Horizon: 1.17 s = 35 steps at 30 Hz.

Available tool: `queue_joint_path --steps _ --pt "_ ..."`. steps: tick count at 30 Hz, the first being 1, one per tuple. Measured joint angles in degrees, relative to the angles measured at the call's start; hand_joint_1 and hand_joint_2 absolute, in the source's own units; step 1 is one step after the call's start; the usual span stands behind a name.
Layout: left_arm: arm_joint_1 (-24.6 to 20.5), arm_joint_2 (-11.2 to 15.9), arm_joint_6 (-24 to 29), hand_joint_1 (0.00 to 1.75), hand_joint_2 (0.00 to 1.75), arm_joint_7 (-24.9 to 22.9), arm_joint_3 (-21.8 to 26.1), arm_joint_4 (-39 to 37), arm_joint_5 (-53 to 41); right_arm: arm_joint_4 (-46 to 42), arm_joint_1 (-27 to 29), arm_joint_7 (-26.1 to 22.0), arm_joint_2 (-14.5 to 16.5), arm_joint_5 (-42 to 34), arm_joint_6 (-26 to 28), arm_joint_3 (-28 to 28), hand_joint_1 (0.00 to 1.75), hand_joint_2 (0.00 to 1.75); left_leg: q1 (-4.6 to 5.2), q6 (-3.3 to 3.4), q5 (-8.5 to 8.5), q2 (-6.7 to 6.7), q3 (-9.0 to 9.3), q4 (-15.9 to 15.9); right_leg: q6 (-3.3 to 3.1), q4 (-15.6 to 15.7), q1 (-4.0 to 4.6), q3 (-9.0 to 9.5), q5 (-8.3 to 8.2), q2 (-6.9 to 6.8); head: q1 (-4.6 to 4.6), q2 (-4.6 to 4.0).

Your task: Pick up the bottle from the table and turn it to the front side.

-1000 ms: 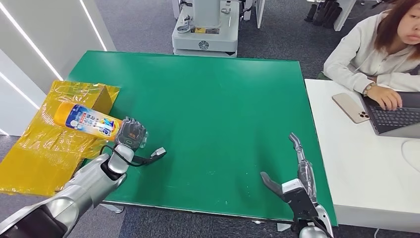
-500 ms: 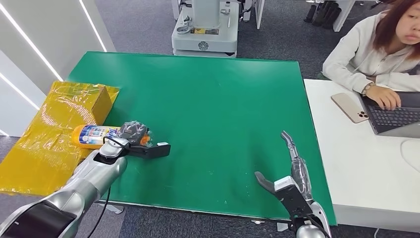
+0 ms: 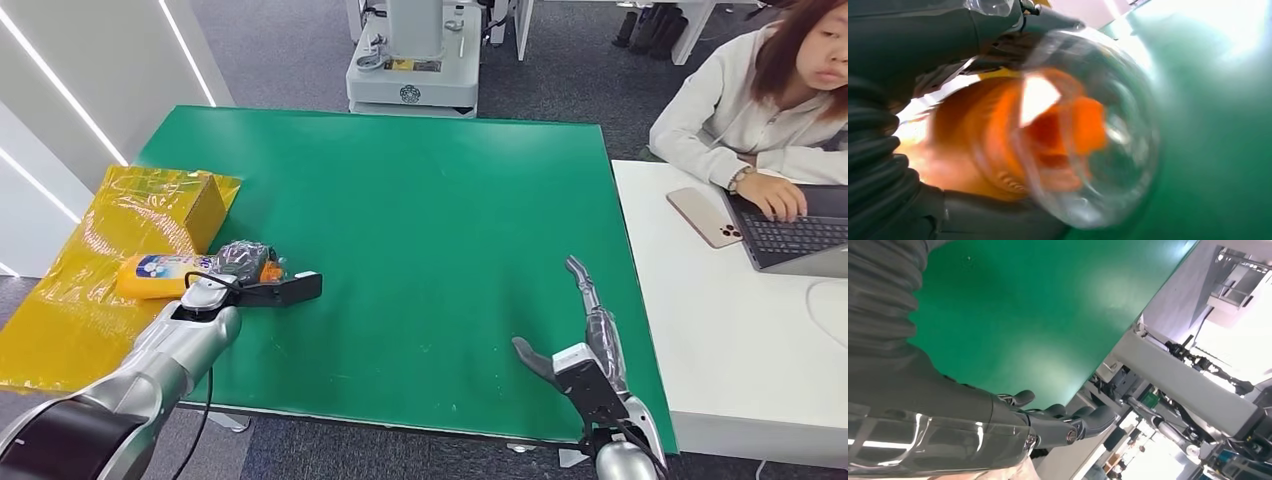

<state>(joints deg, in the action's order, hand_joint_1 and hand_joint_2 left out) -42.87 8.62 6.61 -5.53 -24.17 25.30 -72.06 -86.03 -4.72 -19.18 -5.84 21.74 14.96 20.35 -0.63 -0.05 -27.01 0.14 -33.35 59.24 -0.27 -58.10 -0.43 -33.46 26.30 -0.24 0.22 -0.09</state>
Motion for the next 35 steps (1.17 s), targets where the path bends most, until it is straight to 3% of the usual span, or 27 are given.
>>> queue_joint_path --steps 4,9,12,18,23,28,35 --pt "0.4 -0.1 2.3 0.0 1.75 2.5 1.1 -0.1 0.9 0.5 -0.7 0.3 0.5 -0.1 -0.3 0.0 0.0 1.75 0.0 -0.03 0.02 -0.02 0.02 0.0 0.0 0.0 0.0 0.01 0.0 -0.01 0.0 0.0" --pt "2.1 -1.5 6.9 0.0 1.75 10.2 4.1 1.0 6.3 1.1 -1.9 0.6 1.1 -0.1 -0.5 0.0 0.0 1.75 0.02 -0.05 0.04 -0.17 0.02 0.0 0.01 0.0 -0.02 0.03 0.02 -0.18 -0.01 0.01" --pt "4.3 -3.4 8.4 0.0 1.75 16.3 6.3 3.8 12.3 1.6 -2.4 0.6 1.5 -0.6 -0.5 0.0 0.0 1.75 0.05 -0.02 0.06 -0.31 -0.04 0.0 0.03 0.0 -0.05 0.05 0.04 -0.32 0.0 0.01" --pt "8.4 -6.7 9.2 0.0 1.75 23.3 7.6 10.5 24.8 3.0 -3.2 0.1 2.2 -1.9 -0.3 -0.1 0.0 1.75 0.07 0.0 0.06 -0.24 -0.11 0.1 0.05 0.1 -0.09 0.0 0.01 -0.24 0.0 0.0" --pt "13.0 -8.3 14.6 0.0 1.75 33.2 7.5 18.7 38.7 4.1 -3.0 -1.2 2.8 -3.7 0.5 -0.3 0.0 1.75 0.06 0.0 0.05 -0.23 -0.19 0.1 0.05 0.1 -0.09 -0.11 0.02 -0.23 -0.01 0.01" --pt "17.1 -9.4 22.3 0.0 1.75 35.5 4.8 29.0 41.7 4.6 -2.1 -2.8 3.3 -6.7 2.2 -0.3 0.0 1.75 0.06 0.01 0.04 -0.24 -0.3 0.1 0.05 0.1 -0.08 -0.22 0.04 -0.23 -0.01 0.0" --pt "19.8 -10.4 24.3 0.0 1.75 36.5 1.2 37.5 44.3 4.0 0.8 -3.4 3.4 -9.0 3.5 -0.5 0.0 1.75 0.06 0.03 0.02 -0.25 -0.33 0.1 0.05 0.1 -0.08 -0.25 0.04 -0.24 0.01 0.01"
